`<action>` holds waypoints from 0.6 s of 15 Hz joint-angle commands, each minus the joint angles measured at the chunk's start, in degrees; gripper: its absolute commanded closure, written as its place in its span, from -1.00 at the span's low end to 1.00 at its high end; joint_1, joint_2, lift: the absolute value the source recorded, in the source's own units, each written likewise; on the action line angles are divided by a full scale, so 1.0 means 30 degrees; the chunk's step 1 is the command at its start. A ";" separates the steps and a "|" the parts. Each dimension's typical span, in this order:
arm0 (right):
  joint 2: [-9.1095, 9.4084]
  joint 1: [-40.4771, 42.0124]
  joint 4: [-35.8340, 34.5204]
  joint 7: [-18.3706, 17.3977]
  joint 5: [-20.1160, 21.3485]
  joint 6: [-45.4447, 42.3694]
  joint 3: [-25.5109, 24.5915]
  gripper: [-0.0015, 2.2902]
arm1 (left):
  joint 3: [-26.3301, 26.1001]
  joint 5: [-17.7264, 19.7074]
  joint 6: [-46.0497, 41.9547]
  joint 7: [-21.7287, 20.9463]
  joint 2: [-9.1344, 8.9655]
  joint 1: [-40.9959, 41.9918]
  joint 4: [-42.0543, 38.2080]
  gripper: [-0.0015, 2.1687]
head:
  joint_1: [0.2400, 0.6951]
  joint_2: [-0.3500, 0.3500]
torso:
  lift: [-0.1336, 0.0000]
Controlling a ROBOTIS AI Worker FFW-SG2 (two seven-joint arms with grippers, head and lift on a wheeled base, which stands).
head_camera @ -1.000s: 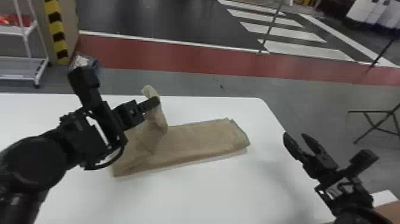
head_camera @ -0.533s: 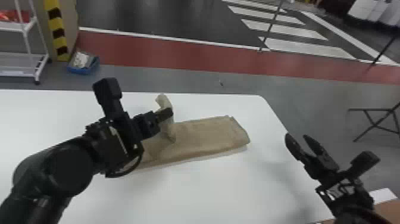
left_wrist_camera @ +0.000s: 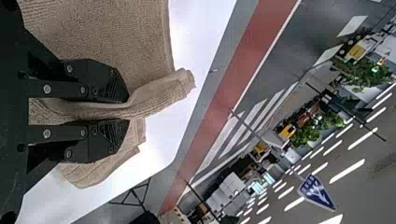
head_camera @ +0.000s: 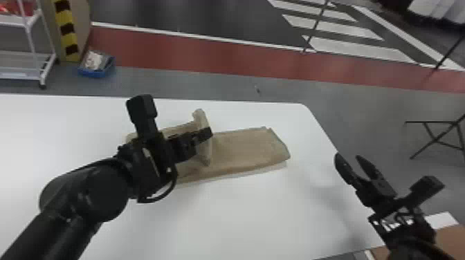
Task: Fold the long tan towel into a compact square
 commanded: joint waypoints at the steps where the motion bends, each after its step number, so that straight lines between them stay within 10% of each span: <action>1: 0.0079 0.0006 -0.0163 0.0029 0.0029 0.0145 0.0069 -0.95 | -0.0399 0.0601 -0.0343 -0.1179 -0.0050 -0.0569 0.1559 -1.00 | 0.99 -1.00 | -0.86; 9: 0.0900 -0.0492 -0.2360 -0.1846 0.0469 0.1141 0.3350 -0.93 | 0.1183 0.0572 0.2118 -0.0886 -0.0050 0.1013 -0.2484 -0.97 | 1.00 -1.00 | -0.86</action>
